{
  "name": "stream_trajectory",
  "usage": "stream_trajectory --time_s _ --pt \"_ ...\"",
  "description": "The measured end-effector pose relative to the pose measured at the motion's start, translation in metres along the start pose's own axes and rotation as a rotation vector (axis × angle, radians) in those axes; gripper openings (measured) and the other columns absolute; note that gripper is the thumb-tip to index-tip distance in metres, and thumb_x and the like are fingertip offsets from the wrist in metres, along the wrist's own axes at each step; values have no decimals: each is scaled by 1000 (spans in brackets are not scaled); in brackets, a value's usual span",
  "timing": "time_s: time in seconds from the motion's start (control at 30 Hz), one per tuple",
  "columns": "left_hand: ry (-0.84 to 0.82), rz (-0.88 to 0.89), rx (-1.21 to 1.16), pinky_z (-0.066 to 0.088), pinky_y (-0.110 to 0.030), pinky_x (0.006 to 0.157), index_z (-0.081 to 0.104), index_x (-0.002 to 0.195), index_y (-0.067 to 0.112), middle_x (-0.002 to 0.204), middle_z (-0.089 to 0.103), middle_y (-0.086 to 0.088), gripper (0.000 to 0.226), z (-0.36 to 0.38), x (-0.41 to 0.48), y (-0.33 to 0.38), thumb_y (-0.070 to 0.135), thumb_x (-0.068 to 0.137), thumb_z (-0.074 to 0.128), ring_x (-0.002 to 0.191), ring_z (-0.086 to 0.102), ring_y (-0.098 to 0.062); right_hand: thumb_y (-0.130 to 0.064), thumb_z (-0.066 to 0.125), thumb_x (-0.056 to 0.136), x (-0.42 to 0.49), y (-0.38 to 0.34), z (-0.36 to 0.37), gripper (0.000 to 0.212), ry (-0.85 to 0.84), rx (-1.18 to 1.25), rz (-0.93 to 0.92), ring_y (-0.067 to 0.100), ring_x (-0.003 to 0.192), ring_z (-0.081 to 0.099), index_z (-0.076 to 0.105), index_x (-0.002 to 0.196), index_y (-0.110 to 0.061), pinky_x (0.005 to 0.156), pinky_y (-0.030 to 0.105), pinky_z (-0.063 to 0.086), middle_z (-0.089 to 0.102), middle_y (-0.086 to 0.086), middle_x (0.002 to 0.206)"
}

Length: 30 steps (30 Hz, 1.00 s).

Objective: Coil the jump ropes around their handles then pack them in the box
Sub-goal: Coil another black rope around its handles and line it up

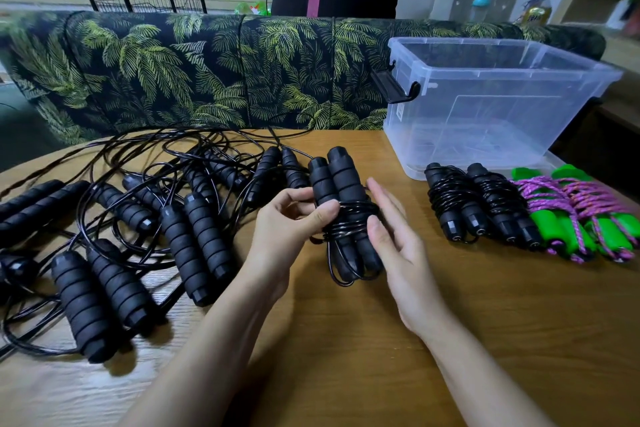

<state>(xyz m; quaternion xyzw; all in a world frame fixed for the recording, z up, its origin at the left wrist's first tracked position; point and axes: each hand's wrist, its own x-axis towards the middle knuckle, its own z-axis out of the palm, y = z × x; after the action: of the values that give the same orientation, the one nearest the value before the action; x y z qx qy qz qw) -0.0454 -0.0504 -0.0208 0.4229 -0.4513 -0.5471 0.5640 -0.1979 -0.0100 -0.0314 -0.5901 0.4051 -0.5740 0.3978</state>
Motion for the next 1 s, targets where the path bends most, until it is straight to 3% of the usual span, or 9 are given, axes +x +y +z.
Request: stream_trajectory --time_s 0.1,0.3,0.47,0.6,0.7,0.87,1.0 --pt "22 39 50 46 -11 58 64 99 16 62 65 14 31 4 -1 -2 12 73 81 63 62 4 -21 55 95 -1 6 5 52 29 -275 -161 -2 141 31 41 145 -26 113 15 26 36 -13 153" --pt "-82 89 78 52 -16 73 66 112 17 86 75 2 49 -3 -1 6 26 65 78 85 67 -6 -23 53 96 2 6 1 52 49 -230 -130 -5 142 27 36 145 -29 111 9 24 33 -15 155" --pt "-5 132 69 50 -14 67 63 108 13 71 70 10 46 4 -6 5 23 66 79 75 66 -1 -28 43 101 1 10 2 51 75 -360 -145 -3 145 23 31 150 -26 114 12 20 29 -14 157" --pt "61 173 140 55 -30 75 65 102 16 72 70 10 50 7 -8 2 29 57 84 78 66 -7 -31 35 100 0 13 4 51 98 -475 -206 7 140 36 37 150 -25 114 23 30 38 -10 150" --pt "52 184 161 56 -42 83 67 103 17 79 73 1 52 7 -8 3 31 56 84 81 68 -13 -36 42 96 -1 12 4 54 107 -545 -222 6 138 38 40 149 -23 110 16 32 40 -7 148" --pt "6 249 201 54 -21 69 70 103 21 80 73 7 46 8 -11 5 26 59 83 70 62 -4 -53 56 83 -1 8 2 77 116 -528 -158 -2 137 35 36 150 -22 104 5 26 38 -7 149" --pt "-22 312 232 55 -25 68 71 108 18 85 73 3 49 9 -11 3 24 61 82 68 60 -8 -52 74 72 0 9 1 94 120 -535 -112 -5 134 36 35 151 -18 99 0 26 38 -9 149"
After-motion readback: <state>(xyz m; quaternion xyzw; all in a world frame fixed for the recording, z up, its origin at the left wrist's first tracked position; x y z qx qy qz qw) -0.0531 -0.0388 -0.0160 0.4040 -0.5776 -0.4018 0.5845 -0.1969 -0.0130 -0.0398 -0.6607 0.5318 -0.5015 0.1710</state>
